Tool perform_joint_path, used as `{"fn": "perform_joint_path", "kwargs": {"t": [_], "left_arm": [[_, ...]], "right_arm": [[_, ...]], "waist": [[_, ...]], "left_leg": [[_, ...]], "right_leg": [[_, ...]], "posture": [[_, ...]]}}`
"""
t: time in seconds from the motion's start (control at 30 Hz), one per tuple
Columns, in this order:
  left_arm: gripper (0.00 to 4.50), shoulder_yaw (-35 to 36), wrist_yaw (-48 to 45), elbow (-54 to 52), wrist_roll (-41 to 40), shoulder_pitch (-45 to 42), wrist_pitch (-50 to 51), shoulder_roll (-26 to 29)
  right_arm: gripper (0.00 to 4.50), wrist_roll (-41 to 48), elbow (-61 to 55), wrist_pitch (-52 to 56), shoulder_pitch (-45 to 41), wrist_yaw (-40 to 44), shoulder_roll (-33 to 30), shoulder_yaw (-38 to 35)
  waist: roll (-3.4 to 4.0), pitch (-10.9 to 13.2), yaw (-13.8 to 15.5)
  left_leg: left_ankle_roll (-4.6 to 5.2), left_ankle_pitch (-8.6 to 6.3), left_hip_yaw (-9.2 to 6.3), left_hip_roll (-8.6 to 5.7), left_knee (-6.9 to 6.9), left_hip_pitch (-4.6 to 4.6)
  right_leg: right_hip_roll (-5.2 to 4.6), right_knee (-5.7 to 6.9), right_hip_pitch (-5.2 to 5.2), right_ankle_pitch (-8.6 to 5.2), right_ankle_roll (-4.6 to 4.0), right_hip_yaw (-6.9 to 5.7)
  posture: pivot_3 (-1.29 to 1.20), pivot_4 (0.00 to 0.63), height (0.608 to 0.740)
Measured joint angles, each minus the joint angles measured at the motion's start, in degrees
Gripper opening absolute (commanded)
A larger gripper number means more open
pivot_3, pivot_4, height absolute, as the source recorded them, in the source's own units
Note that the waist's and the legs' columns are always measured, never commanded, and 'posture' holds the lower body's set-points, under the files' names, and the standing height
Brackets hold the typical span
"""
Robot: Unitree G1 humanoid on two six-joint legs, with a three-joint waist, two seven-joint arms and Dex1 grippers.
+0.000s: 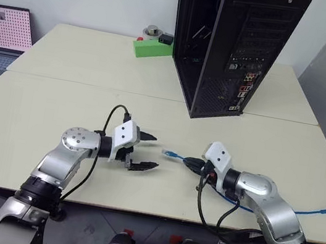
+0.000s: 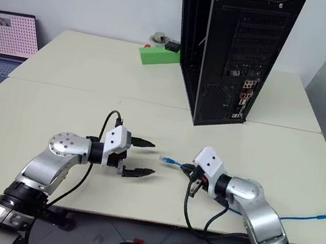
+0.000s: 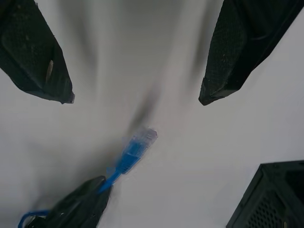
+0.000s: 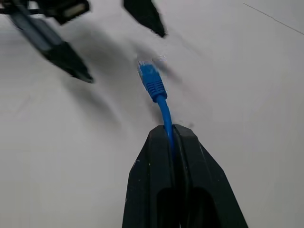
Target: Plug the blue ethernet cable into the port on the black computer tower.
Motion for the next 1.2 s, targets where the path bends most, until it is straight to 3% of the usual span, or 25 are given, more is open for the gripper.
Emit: {"fn": "perform_joint_path", "kwargs": {"t": [0.2,0.27,0.9,1.2], "left_arm": [[4.50,-1.1,-4.9,0.3,-0.2,-1.3,0.0,0.0],[4.32,-1.7,-6.4,0.3,-0.1,-1.8,-0.1,0.4],[0.33,-1.9,-9.8,3.1,2.1,-2.8,-3.7,0.4],[0.25,-2.3,-9.8,3.2,2.8,-2.8,-4.0,0.3]], "right_arm": [[0.01,0.0,-0.7,0.8,-0.1,1.5,-1.1,0.6],[0.00,0.0,-0.7,0.8,-0.4,1.6,-1.2,0.8],[0.00,0.1,-1.3,1.4,-1.6,2.7,-1.8,1.5],[0.00,0.1,-1.3,1.5,-1.9,2.8,-1.9,1.4]], "waist": [[0.00,0.0,0.0],[0.00,0.0,0.0],[0.00,0.0,0.0],[0.00,0.0,0.0]], "left_leg": [[0.00,0.00,-0.01,0.00,0.00,0.00],[0.00,0.00,0.00,0.00,0.00,0.00],[0.00,0.00,-0.01,0.00,0.00,0.00],[0.00,0.00,-0.01,0.00,0.00,0.00]], "right_leg": [[0.01,0.02,-0.01,0.00,0.00,-0.01],[0.01,0.02,-0.01,0.00,0.01,0.00],[0.01,0.02,-0.01,0.01,0.01,-0.01],[0.01,0.02,-0.01,0.01,0.01,-0.01]], "posture": [[0.00,0.150,0.740],[0.00,0.150,0.740],[0.00,0.150,0.740],[0.00,0.150,0.740]]}}
